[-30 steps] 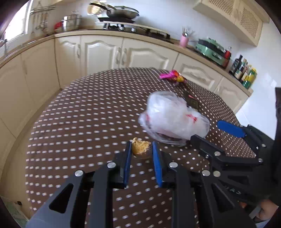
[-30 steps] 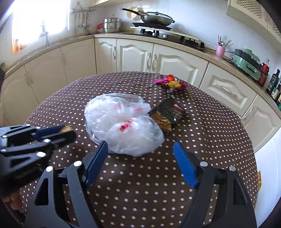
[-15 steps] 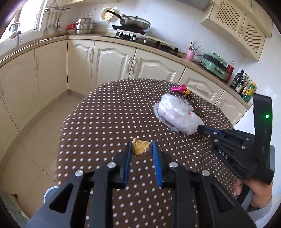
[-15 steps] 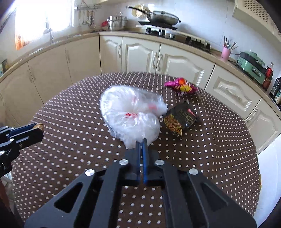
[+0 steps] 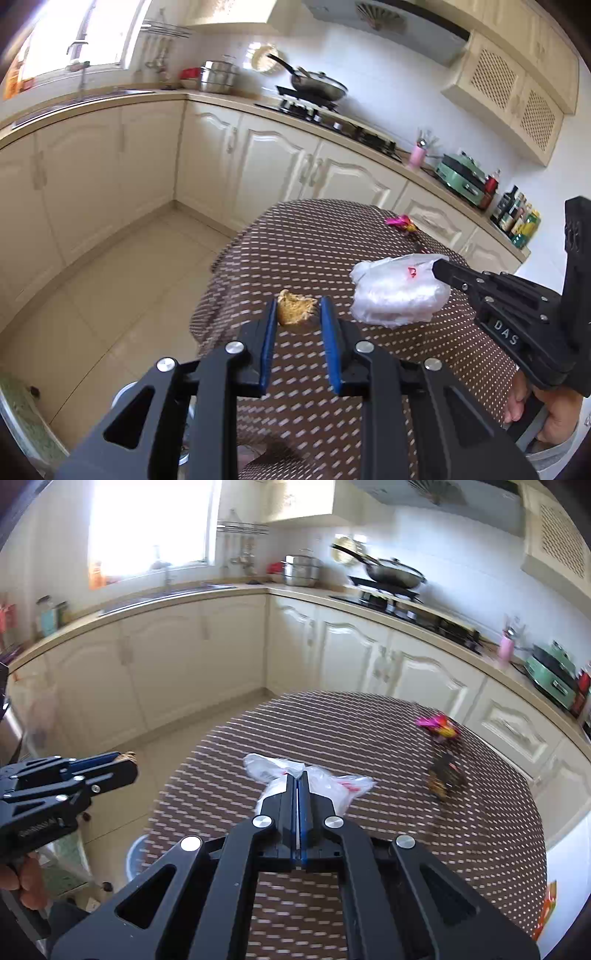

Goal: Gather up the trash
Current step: 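Carry both items over the blue bin and open both grippers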

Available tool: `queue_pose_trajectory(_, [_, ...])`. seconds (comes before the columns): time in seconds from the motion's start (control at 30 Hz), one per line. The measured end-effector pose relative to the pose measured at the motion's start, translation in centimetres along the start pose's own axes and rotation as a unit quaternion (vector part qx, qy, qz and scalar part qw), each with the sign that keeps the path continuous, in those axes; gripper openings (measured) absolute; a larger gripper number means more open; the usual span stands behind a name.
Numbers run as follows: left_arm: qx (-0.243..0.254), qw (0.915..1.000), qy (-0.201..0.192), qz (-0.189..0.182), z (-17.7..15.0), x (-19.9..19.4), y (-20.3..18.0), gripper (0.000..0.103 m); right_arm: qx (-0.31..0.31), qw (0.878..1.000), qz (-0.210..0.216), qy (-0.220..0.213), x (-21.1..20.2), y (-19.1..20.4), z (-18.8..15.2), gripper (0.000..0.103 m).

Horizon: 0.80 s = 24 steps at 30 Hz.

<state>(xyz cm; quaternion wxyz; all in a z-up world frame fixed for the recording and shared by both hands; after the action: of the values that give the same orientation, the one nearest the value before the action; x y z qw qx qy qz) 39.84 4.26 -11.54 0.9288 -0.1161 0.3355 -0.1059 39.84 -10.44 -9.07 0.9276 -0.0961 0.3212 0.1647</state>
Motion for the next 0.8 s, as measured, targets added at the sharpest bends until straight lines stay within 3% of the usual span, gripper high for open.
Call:
queue_pose_trajectory(0.23, [-0.034, 0.9985, -0.022, 0.037, -1.2, -4.8, 5.9, 0.023, -0.038, 0.997, 0.067, -0.008, 0.0, 9.1, 1.4, 0.0])
queue_pose_trajectory(0.47, [-0.083, 0.9933, -0.015, 0.079, -4.0, -7.6, 13.8, 0.023, -0.066, 0.989, 0.129, 0.019, 2.9, 17.4, 0.4, 0.0])
queue_pose_trajectory(0.8, [-0.139, 0.9835, 0.044, 0.107, -10.4, -4.5, 22.2, 0.023, -0.079, 0.977, 0.163, 0.116, 10.8, 25.2, -5.6, 0.0])
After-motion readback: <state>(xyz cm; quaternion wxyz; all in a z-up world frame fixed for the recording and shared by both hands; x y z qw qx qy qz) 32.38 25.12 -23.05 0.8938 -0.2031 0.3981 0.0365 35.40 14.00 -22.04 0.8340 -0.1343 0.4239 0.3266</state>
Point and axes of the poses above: each gripper's, at about its wrist camera, not at the fingertips, and x roughly the way its jaws point, y to its left, z to its top, the point moved 5 cm from there along x, roughly the way its jaws point, and after that the axes turned 1 degree about z, right-handed, at the moved point
